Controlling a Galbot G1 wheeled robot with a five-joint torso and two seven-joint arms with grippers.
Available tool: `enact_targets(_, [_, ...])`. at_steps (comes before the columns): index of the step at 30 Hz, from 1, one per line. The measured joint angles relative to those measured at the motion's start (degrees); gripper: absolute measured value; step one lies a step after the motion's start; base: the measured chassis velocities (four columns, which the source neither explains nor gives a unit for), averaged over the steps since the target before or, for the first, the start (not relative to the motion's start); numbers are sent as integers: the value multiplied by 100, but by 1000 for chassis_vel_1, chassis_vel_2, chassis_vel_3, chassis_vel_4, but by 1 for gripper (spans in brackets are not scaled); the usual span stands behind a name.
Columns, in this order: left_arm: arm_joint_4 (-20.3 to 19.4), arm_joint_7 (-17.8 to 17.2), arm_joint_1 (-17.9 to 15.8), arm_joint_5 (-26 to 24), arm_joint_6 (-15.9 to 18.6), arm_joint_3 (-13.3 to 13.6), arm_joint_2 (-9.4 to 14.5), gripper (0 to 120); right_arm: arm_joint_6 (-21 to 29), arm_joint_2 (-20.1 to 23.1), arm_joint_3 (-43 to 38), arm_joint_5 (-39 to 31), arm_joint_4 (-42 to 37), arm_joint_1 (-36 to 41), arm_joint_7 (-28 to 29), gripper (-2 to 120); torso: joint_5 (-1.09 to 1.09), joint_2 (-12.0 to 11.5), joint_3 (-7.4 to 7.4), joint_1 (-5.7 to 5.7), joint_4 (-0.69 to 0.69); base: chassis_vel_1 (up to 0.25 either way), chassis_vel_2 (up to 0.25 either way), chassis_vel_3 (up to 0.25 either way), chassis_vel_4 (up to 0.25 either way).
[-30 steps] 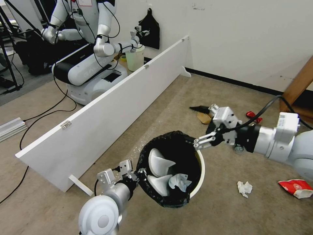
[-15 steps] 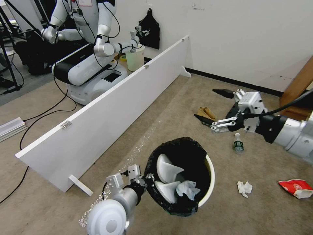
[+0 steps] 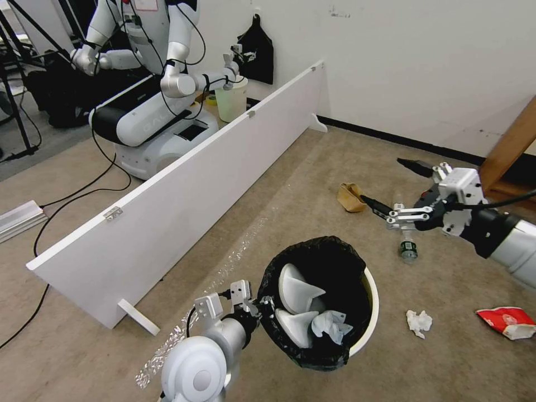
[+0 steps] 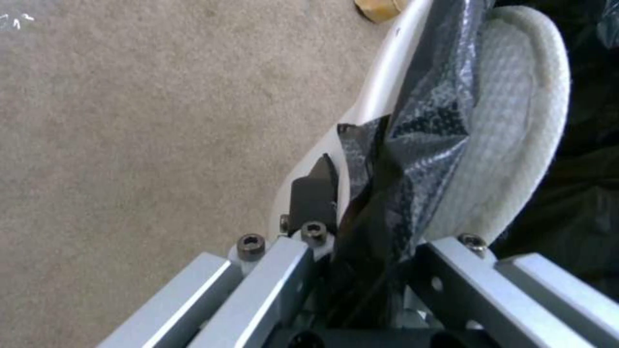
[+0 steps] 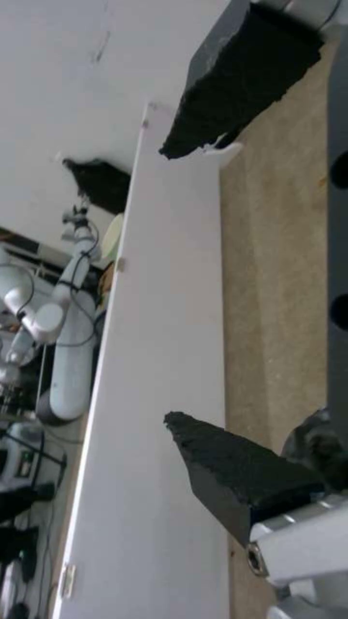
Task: Pick up the trash bin, then pick up the garbage from the floor and place it into the trash bin.
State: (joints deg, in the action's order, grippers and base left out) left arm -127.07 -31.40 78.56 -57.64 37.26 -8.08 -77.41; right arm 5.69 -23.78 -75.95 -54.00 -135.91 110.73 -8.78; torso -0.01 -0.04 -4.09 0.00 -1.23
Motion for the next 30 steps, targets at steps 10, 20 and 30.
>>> enact_targets(10, [-167,95,128,112,15,-258,-35,2,-28,-542,57,279,-116,123,-107,100,-1,0,0,0,1,0,0,0,0])
enact_targets(20, [-362,191,286,287,21,-478,-99,2,-52,-927,226,516,-106,64,-140,100,-1,0,0,0,1,0,0,0,0])
enact_targets(30, [-322,477,318,793,-30,-511,-281,2,-63,-1641,317,882,-205,85,-295,100,-1,0,0,0,0,0,0,0,0])
